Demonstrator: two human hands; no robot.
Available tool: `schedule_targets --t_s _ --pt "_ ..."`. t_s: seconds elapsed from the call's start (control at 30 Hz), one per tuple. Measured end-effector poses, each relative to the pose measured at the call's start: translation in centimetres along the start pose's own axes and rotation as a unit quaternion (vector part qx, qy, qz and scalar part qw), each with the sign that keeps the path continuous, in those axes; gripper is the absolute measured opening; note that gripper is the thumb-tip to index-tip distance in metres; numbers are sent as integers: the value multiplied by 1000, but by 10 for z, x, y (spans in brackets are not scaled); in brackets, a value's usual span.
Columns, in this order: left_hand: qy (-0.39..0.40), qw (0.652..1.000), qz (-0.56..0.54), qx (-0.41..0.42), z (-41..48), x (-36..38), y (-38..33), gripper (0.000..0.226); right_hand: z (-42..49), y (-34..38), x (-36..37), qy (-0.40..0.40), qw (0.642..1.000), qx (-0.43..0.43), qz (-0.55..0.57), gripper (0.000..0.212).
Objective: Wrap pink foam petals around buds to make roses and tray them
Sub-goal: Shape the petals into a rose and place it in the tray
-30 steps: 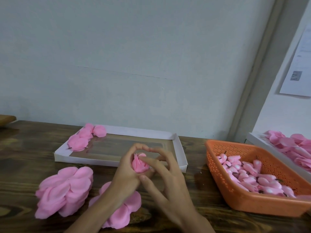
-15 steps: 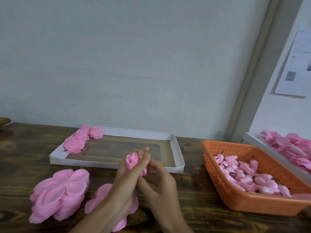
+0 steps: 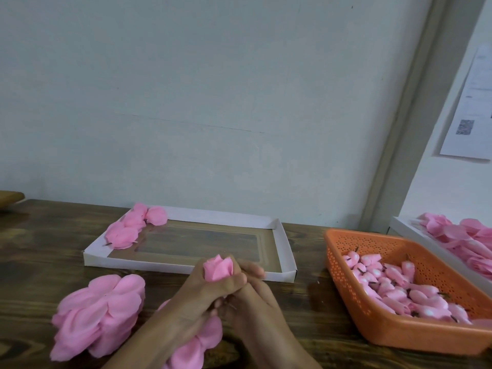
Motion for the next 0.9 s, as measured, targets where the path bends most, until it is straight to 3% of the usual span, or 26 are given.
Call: schedule_targets --t_s 0.07,0.17,0.27,0.33,0.43,0.5,0.57,0.63,0.7,0.77,0.8,0.9 --pt "-21 1000 13 12 0 1 0 63 1 -1 2 -9 999 21 40 31" --pt "-55 998 4 16 0 2 3 50 -2 4 3 -1 999 12 53 50" --pt "-98 995 -7 22 2 1 2 38 -6 13 5 54 996 -54 -46 45" --pt "-81 997 -12 -1 3 4 2 42 -6 13 -1 41 991 -76 -104 33" --pt "-52 998 0 -34 1 5 5 63 -2 6 -2 43 997 -29 -56 21" --pt "-24 1000 13 -14 -1 4 3 58 5 -10 1 13 999 36 -5 29" --pt "-20 1000 13 14 -1 3 1 47 11 -25 1 -38 995 82 -38 35" --pt "-38 999 19 29 0 3 1 42 8 -24 -3 -45 987 64 -139 35" --pt "-71 997 -1 38 2 0 3 39 -1 -9 -12 -48 957 -27 -286 27" --pt "-105 992 16 74 4 -6 0 27 -11 8 -23 -94 884 -132 -439 24" --pt "-116 986 54 108 4 -10 -5 23 -14 15 -26 -128 856 -169 -471 18" --pt "-108 969 136 173 4 -12 -16 20 -21 29 -32 -227 840 -213 -443 14"
Point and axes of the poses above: each hand's wrist, its own z-axis towards the middle knuckle, its own x-axis out of the palm, y = z × x, the point moved 6 cm from there along z, towards the middle knuckle, and after that the axes turned 13 degrees about -z, right-handed, at the moved point
